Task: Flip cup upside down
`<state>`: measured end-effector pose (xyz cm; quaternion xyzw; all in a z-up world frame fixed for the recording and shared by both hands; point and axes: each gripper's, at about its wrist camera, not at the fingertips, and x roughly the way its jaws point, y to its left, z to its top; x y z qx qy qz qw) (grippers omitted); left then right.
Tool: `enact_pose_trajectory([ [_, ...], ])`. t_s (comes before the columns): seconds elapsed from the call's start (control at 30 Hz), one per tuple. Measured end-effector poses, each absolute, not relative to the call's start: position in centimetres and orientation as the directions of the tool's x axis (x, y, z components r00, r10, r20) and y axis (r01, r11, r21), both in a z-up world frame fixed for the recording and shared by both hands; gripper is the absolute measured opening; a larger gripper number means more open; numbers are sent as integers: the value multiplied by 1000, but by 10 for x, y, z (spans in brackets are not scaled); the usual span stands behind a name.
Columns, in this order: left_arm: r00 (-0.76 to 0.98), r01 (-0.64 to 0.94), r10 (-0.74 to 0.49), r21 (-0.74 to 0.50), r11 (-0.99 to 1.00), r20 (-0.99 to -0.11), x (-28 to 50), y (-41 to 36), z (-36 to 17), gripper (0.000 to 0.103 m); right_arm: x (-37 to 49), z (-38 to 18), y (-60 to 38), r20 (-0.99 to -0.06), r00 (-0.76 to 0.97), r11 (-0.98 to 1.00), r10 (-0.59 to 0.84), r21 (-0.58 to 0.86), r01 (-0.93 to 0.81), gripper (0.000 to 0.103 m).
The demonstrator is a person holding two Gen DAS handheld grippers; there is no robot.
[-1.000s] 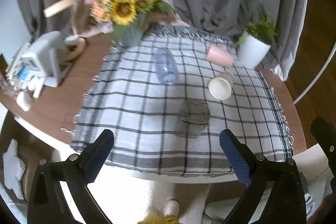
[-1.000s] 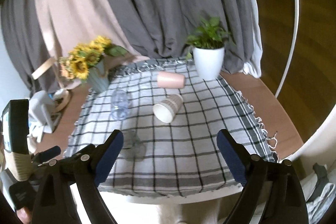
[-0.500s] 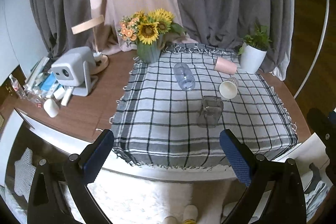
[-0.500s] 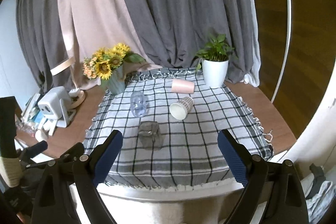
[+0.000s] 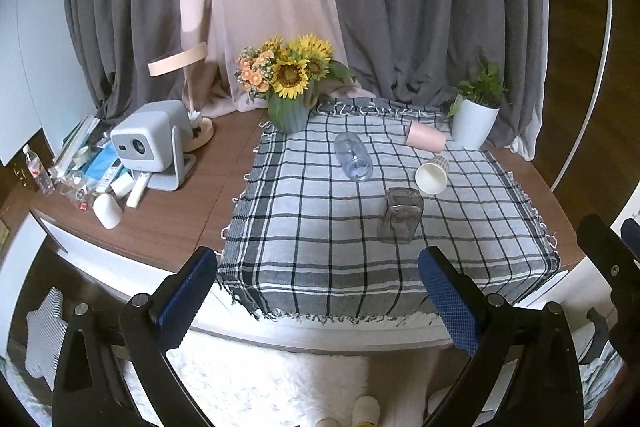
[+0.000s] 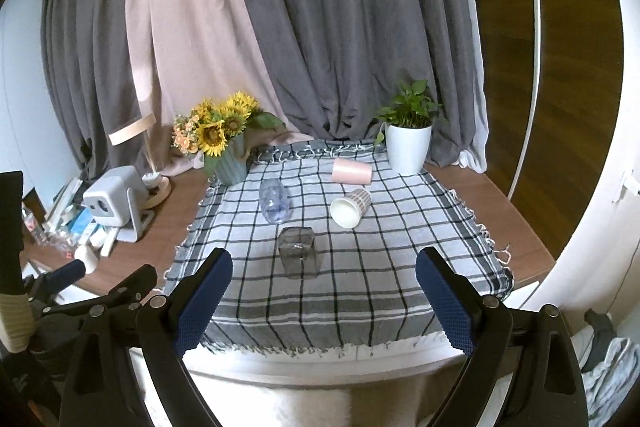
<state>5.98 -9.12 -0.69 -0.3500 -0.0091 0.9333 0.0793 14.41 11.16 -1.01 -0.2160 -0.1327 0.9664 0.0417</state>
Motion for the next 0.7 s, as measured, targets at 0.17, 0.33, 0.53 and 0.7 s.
enact_pose_trajectory([
  [0.17, -748, -147, 156, -68, -987, -645, 59, -91, -4, 102, 147, -9, 111, -400, -906, -961, 140, -274, -27, 93],
  [0.33, -750, -152, 162, -71, -986, -641, 60, -91, -4, 102, 147, -9, 109, -395, -907, -960, 143, -277, -30, 93],
  [0.53, -752, -149, 163, -76, -986, -638, 60, -92, -2, 102, 145, -7, 108, -395, -909, -960, 135, -279, -22, 93],
  [0.7, -752, -147, 160, -75, -986, -639, 58, -90, -2, 102, 143, -5, 108, -391, -911, -959, 131, -282, -17, 93],
])
